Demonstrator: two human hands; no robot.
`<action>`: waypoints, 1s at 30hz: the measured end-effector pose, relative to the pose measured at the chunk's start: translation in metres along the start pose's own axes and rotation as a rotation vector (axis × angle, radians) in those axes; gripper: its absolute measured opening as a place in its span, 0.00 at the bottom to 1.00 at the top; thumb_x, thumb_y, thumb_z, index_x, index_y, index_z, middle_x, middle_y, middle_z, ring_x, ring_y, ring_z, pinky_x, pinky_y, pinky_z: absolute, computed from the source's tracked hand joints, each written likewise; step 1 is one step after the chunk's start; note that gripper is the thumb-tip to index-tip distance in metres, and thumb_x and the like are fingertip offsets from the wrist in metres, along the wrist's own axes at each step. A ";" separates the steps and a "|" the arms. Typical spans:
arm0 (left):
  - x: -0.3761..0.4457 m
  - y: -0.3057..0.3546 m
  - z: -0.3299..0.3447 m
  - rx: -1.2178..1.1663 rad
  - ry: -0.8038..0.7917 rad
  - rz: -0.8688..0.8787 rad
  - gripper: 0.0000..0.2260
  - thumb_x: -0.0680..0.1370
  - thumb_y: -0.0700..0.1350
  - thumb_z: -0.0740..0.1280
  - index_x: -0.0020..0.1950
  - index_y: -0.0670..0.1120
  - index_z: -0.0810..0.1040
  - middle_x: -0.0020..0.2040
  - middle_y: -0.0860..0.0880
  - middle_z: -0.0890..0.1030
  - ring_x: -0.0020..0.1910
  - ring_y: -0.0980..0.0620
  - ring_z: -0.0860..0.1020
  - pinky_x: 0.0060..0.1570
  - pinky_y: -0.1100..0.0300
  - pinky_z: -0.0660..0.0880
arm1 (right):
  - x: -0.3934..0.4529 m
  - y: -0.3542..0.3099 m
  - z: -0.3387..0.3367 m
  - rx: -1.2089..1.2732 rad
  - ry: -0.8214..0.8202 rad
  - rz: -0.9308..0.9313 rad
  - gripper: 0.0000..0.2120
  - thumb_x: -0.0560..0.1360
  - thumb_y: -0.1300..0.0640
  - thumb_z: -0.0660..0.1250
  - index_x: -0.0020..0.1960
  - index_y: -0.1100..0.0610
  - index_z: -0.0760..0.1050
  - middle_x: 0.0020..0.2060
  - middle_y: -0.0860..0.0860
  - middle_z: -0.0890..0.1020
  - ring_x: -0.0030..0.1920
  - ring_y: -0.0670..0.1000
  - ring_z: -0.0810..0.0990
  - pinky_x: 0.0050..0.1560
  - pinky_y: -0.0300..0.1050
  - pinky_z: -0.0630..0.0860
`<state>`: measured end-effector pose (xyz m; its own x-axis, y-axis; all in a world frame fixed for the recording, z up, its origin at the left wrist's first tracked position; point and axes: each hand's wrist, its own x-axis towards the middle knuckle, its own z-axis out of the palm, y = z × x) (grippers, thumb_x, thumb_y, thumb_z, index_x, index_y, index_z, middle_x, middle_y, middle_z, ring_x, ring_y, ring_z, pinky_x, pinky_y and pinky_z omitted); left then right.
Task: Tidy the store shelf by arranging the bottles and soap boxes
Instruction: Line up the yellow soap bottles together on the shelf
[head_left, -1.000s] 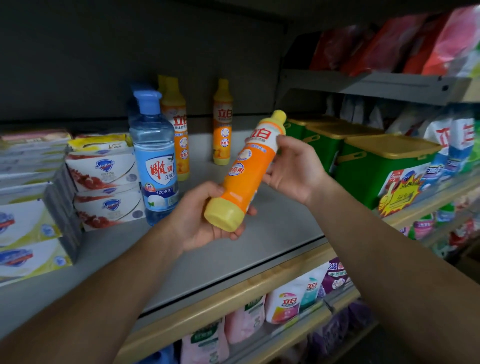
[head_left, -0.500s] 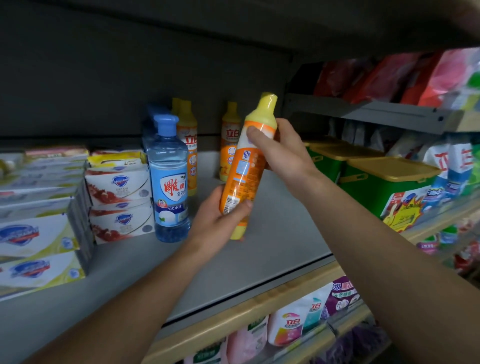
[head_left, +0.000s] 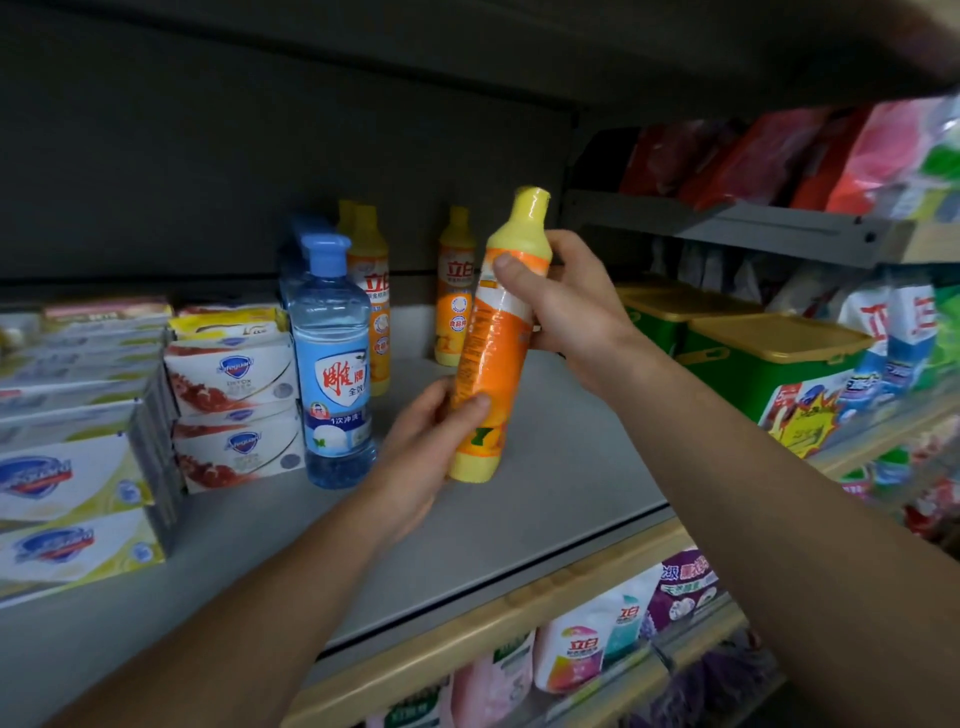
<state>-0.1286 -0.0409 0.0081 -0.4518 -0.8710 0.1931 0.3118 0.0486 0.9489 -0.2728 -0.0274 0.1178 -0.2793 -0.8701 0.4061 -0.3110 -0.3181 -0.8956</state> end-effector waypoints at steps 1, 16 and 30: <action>0.000 -0.003 0.002 0.173 0.059 0.086 0.17 0.71 0.54 0.74 0.58 0.55 0.76 0.52 0.53 0.83 0.51 0.53 0.83 0.51 0.49 0.80 | 0.001 0.000 0.003 -0.085 0.051 -0.026 0.19 0.74 0.43 0.71 0.60 0.48 0.71 0.51 0.49 0.81 0.51 0.51 0.83 0.50 0.58 0.82; -0.011 0.016 -0.002 -0.534 -0.361 -0.415 0.29 0.71 0.61 0.64 0.59 0.38 0.76 0.40 0.42 0.80 0.29 0.48 0.79 0.27 0.60 0.78 | 0.006 0.027 0.009 0.154 -0.094 0.395 0.17 0.81 0.47 0.63 0.66 0.52 0.68 0.51 0.56 0.81 0.47 0.57 0.85 0.40 0.54 0.84; 0.001 -0.011 -0.004 0.199 -0.117 -0.013 0.17 0.70 0.57 0.68 0.58 0.56 0.76 0.54 0.52 0.83 0.53 0.52 0.82 0.50 0.54 0.80 | -0.007 0.014 0.000 -0.048 -0.100 0.077 0.17 0.76 0.50 0.71 0.61 0.50 0.71 0.52 0.50 0.82 0.51 0.50 0.84 0.49 0.51 0.83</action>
<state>-0.1290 -0.0442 -0.0031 -0.5525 -0.8099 0.1972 0.1398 0.1432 0.9798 -0.2749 -0.0257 0.1017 -0.2127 -0.9252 0.3144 -0.3355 -0.2330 -0.9127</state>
